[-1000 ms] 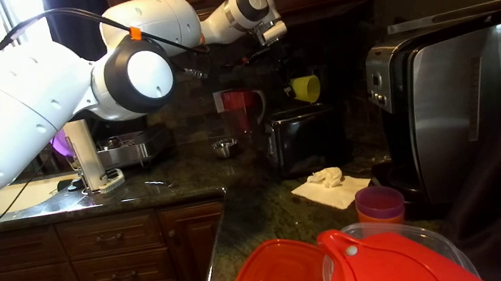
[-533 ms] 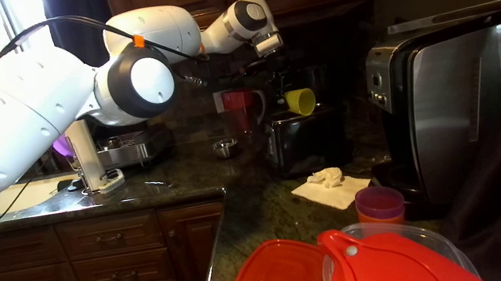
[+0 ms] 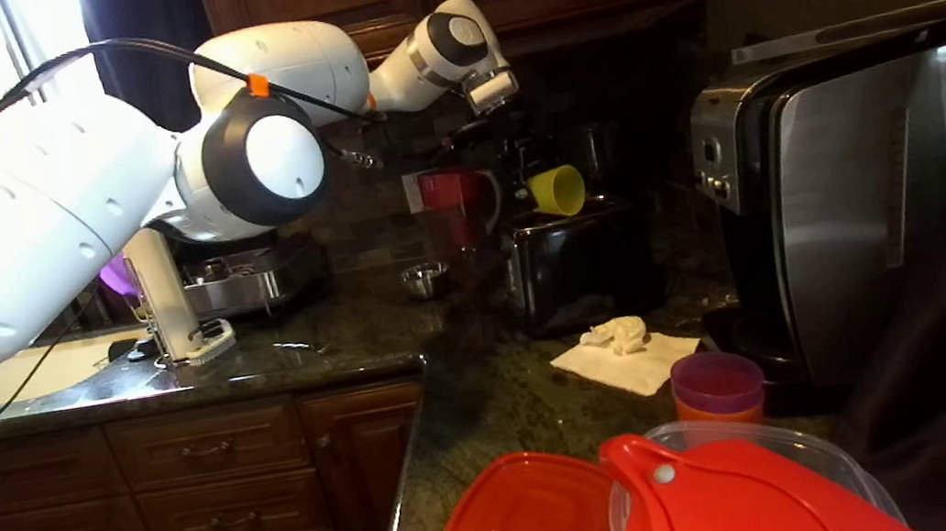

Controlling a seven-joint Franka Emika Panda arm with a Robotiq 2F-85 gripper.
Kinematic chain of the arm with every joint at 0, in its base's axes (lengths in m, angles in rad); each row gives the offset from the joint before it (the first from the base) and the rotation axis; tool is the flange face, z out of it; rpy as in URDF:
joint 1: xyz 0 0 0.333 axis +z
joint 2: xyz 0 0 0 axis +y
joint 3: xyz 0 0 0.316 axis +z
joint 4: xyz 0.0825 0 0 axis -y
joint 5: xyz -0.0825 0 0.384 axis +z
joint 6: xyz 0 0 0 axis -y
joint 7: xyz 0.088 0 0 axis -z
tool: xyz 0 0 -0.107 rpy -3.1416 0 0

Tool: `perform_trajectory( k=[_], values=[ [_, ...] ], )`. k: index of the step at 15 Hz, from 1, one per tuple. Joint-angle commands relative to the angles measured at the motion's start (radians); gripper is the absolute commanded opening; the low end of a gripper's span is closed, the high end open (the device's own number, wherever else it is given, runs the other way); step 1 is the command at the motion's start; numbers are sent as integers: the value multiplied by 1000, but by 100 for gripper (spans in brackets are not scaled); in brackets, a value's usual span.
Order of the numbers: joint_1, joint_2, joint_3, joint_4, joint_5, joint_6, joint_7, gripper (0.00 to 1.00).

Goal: Pick up the yellow cup and put it on top of the toaster

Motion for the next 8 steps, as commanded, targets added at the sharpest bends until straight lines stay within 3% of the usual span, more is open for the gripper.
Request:
perform_trajectory(
  k=[1,2,3,8],
  values=[
    [25,10,-15,6,-37,5,0,46],
    [27,11,-13,6,-39,-6,-9,46],
    [28,15,-11,10,-39,-8,-15,93],
    [21,16,-3,11,-28,-5,-39,100]
  ],
)
